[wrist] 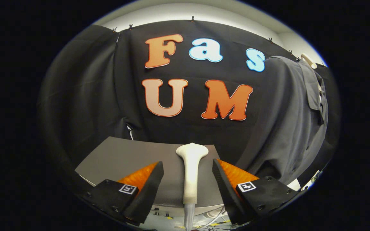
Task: Iron the clothes twice with a garment steamer, once on the left side and once on the right side.
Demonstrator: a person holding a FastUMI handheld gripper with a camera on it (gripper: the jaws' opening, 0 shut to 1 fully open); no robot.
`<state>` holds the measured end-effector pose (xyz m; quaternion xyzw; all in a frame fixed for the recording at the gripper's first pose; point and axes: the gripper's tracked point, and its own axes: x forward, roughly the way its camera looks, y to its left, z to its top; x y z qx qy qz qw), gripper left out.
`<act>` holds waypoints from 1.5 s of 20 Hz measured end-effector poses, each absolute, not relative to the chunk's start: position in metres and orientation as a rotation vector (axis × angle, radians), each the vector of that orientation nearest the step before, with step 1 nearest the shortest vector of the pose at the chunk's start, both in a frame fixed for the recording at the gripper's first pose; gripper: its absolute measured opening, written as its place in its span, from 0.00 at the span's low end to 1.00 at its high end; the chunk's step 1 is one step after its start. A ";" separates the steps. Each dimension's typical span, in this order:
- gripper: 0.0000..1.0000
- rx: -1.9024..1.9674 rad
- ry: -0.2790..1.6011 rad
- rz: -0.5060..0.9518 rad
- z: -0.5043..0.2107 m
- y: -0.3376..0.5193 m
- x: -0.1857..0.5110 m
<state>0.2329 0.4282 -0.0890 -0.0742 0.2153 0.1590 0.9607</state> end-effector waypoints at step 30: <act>0.52 -0.188 0.824 0.241 -0.225 0.427 0.337</act>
